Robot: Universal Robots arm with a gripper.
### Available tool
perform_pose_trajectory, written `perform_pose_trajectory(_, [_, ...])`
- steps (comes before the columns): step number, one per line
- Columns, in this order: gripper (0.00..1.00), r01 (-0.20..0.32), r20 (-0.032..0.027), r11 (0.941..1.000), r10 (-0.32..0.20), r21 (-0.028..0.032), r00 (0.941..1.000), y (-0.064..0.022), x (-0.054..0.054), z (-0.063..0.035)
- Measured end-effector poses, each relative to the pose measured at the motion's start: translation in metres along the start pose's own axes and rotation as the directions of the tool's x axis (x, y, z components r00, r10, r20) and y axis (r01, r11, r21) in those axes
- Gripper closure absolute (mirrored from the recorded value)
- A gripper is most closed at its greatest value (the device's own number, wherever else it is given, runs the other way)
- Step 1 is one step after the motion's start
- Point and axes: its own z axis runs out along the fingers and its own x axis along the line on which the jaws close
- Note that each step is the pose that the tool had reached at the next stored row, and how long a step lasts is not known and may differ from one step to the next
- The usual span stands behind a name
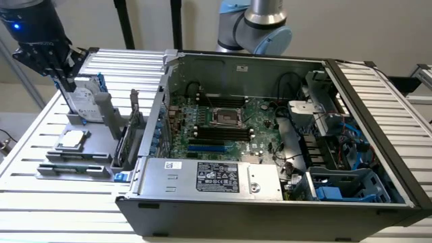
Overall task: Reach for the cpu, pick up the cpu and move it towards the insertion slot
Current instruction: 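Pick up the cpu and move it towards the insertion slot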
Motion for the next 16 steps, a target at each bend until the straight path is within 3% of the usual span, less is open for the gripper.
perform_pose_trajectory(10, [0.89,0.0,-0.0001,1.0,0.0,0.0001,1.0,-0.0105,0.044,0.0032])
perform_pose_trajectory(16, [0.89,0.0,-0.0001,1.0,0.0,0.0002,1.0,-0.0116,0.046,0.0033])
